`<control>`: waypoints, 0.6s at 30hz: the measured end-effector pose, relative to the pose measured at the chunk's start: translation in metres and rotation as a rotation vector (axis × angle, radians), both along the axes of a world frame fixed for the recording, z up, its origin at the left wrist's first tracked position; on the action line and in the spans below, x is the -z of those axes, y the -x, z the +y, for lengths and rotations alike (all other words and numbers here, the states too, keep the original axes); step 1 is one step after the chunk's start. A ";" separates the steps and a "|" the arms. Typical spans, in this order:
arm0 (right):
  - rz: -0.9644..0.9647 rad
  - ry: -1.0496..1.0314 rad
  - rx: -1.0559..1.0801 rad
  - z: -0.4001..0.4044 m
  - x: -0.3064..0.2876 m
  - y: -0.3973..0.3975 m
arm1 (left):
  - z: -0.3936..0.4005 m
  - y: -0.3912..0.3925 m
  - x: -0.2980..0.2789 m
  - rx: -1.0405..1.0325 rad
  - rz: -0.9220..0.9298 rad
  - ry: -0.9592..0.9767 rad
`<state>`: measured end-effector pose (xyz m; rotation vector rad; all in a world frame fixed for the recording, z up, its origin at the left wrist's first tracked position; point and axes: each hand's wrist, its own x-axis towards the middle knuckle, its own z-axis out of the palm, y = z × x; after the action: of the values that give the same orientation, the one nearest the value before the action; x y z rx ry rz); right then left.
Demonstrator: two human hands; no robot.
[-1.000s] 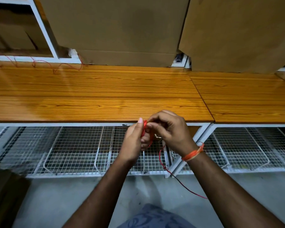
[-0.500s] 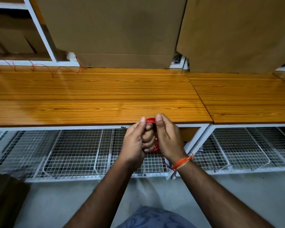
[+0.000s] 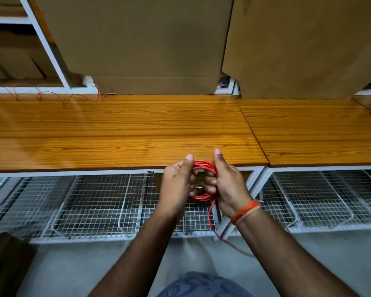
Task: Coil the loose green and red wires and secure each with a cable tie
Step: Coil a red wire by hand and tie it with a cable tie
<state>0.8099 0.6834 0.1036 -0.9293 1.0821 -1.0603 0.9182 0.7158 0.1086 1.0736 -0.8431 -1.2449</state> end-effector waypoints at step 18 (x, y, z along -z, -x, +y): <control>-0.002 -0.014 -0.066 -0.042 0.007 0.103 | -0.025 0.099 0.004 0.238 0.492 -0.281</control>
<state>0.7070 0.6414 0.0967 -0.9461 1.0492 -0.9982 0.8188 0.6905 0.1048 0.8397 -0.4311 -1.7753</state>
